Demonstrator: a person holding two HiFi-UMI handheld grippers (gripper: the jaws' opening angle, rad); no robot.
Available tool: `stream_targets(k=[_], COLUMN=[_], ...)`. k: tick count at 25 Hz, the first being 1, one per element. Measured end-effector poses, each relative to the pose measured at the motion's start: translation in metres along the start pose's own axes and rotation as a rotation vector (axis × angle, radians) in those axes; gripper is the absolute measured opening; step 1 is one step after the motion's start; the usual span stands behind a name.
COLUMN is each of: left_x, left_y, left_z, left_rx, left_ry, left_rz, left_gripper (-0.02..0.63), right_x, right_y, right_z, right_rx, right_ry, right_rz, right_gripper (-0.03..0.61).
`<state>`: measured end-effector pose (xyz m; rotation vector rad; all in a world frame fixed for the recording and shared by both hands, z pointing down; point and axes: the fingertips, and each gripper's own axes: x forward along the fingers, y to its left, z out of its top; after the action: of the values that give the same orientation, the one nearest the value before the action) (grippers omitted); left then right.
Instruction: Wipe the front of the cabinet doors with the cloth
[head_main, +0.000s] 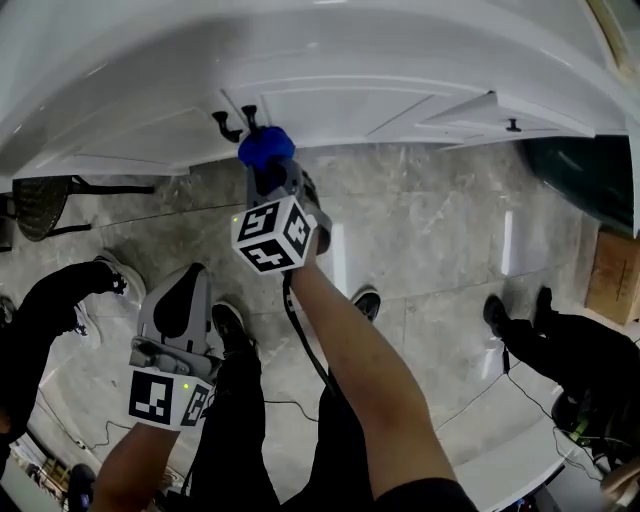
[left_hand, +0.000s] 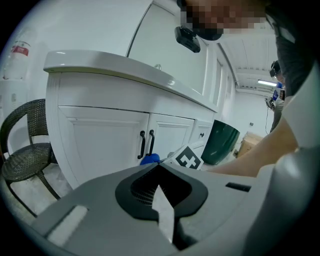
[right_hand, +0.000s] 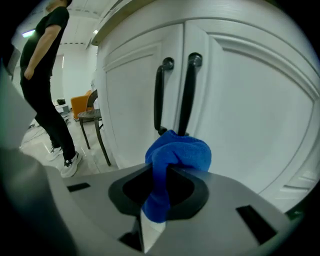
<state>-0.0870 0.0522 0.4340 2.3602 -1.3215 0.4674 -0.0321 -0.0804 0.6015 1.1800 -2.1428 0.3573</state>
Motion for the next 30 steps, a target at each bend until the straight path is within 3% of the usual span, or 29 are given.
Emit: stream_targets(k=[3,7,14,19,23,26,30], left_x=[0.002,0.01,0.055,0.085,0.102,0.112,0.113], left_y=[0.001,-0.005,-0.048,-0.082,-0.104,-0.118,-0.121], left_z=[0.0,0.007,0.011,0.008,0.01,0.011,0.014], left_rx=[-0.006,-0.02,-0.035,-0.063,-0.05,-0.03,-0.014], left_ry=[-0.001,-0.015,-0.025,-0.013,0.0,0.007,0.001], left_rz=[0.02,0.059,0.04,0.02,-0.002,-0.024,-0.044], left_gripper=[-0.002,-0.001,-0.002,-0.002,-0.002,-0.002,-0.002], right_x=[0.007,0.001,-0.028,-0.038,-0.047,-0.058,-0.08], right_y=[0.001,-0.019,-0.119,-0.164,-0.202,-0.223,-0.256], right_z=[0.014,0.003,-0.015,-0.048,-0.077,-0.092,-0.107], right_rx=[-0.051,-0.071,0.011,-0.028,0.038,0.001,-0.003], right_ry=[-0.014,0.01,-0.011,0.04,0.069,0.084,0.117], right_rz=[0.027,0.031,-0.078,-0.08,-0.107,-0.109,-0.189], right_gripper=[0.052,0.052,0.052,0.052,0.052,0.052,0.052])
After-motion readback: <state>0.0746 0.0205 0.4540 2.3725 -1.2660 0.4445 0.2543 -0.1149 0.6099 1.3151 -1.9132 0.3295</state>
